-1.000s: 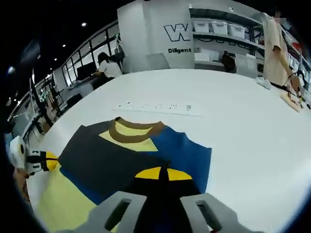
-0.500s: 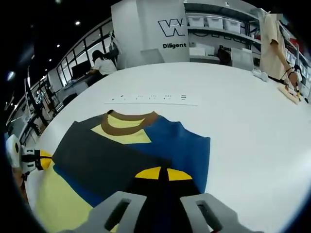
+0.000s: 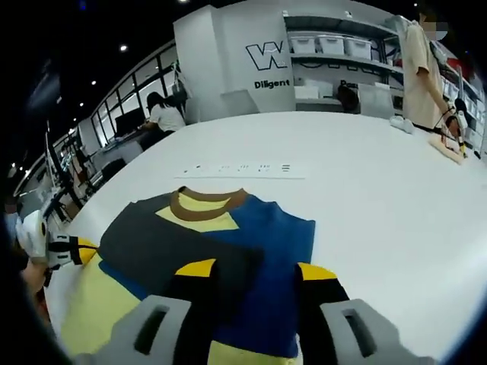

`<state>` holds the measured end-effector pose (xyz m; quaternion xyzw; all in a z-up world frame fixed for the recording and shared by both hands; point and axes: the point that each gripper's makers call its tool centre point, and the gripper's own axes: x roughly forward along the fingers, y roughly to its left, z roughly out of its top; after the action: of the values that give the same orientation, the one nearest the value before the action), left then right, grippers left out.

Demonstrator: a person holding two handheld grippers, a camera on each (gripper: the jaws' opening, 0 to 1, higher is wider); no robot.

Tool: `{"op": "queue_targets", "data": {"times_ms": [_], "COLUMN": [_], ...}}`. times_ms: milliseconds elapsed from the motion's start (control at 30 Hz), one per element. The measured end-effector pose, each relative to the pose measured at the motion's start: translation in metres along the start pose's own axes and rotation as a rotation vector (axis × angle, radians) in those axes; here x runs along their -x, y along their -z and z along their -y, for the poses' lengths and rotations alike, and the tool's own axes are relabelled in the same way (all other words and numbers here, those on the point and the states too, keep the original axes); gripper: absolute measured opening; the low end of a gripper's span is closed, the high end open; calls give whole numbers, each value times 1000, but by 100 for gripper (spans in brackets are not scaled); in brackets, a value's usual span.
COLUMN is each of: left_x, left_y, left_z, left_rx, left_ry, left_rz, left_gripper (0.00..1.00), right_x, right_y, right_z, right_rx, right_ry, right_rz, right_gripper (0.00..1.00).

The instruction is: Fold the garment on the visible template until the final outline fits inside the template.

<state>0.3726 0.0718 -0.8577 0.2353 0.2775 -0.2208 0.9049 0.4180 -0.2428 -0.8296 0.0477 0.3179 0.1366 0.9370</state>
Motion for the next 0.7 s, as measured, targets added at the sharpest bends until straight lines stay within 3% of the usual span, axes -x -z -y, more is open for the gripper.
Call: {"op": "queue_targets", "data": {"times_ms": [300,600,700], "left_x": [0,4,5], "left_y": [6,12,12], "left_z": [-14,-22,-25], "left_rx": [-59,-71,-36], "left_ry": [-7,-27,-34], "left_rz": [-26,-46,-35], "left_gripper": [0,0,1], "right_x": [22,46,54], "right_y": [3,6,5], "right_z": [-17,-26,-30], "right_rx": [13,14,14], "right_ry": [-32,-53,-58], "right_rz": [23,43,55], "right_gripper": [47,57,62]}}
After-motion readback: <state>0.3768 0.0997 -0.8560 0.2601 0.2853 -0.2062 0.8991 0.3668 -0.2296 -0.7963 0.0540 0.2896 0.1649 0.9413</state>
